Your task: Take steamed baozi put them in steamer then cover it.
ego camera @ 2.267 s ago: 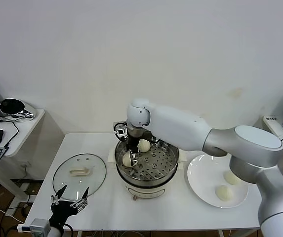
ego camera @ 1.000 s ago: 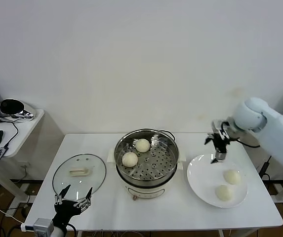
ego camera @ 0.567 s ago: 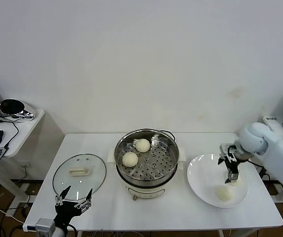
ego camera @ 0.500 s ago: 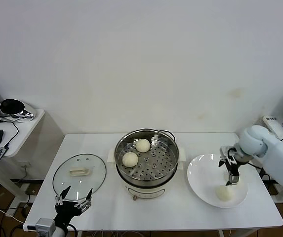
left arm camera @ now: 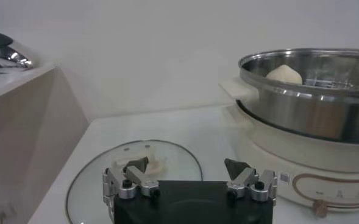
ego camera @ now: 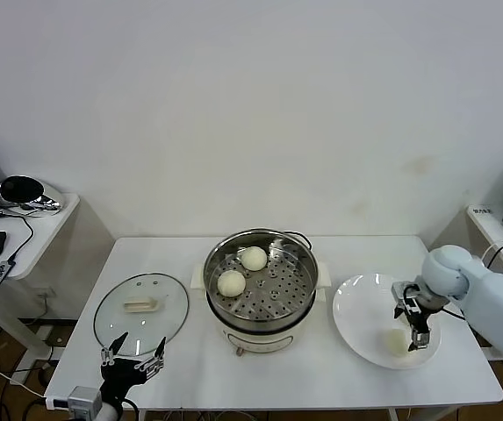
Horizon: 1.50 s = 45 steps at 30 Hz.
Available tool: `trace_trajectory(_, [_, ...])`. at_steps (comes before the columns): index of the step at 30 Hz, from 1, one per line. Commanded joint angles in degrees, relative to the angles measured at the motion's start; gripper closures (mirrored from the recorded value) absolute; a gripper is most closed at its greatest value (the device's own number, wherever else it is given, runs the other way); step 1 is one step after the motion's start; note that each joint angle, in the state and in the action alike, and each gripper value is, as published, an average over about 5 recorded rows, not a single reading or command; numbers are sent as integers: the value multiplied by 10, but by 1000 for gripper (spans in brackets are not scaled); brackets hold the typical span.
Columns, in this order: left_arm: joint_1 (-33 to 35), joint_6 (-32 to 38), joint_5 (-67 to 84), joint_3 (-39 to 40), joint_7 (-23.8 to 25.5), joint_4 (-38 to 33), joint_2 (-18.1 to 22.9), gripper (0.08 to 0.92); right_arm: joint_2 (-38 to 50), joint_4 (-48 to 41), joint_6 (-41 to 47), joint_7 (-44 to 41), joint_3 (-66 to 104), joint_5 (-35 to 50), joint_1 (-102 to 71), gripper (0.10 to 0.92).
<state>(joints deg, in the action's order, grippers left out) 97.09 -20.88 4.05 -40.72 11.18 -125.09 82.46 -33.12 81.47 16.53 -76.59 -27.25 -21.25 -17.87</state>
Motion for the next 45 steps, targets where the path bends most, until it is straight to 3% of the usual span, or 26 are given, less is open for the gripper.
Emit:
trace_trajectory(1, [0, 0, -1, 0, 0, 4, -1, 177, -5, -4, -2, 1, 3, -9, -14, 203])
trace_trajectory(14, [-3, 1, -1, 1, 0, 13, -1, 177, -9, -9, -2, 3, 4, -18, -19, 210])
trace_trajectory(24, [-2, 1, -2, 2, -1, 14, 0, 177, -5, -9, 1, 5, 5, -14, -19, 444])
trace_trajectory(31, [-4, 2, -4, 4, -1, 14, 0, 177, 8, -2, 7, 9, -3, 13, 10, 512])
trace_trajectory(39, [-14, 2, -7, 5, -2, 19, -1, 177, 32, 18, 17, -4, -110, 112, 208, 550])
trace_trajectory(45, [-19, 1, -4, 3, -5, 23, 1, 177, -12, 7, 22, -35, -215, 211, 418, 558])
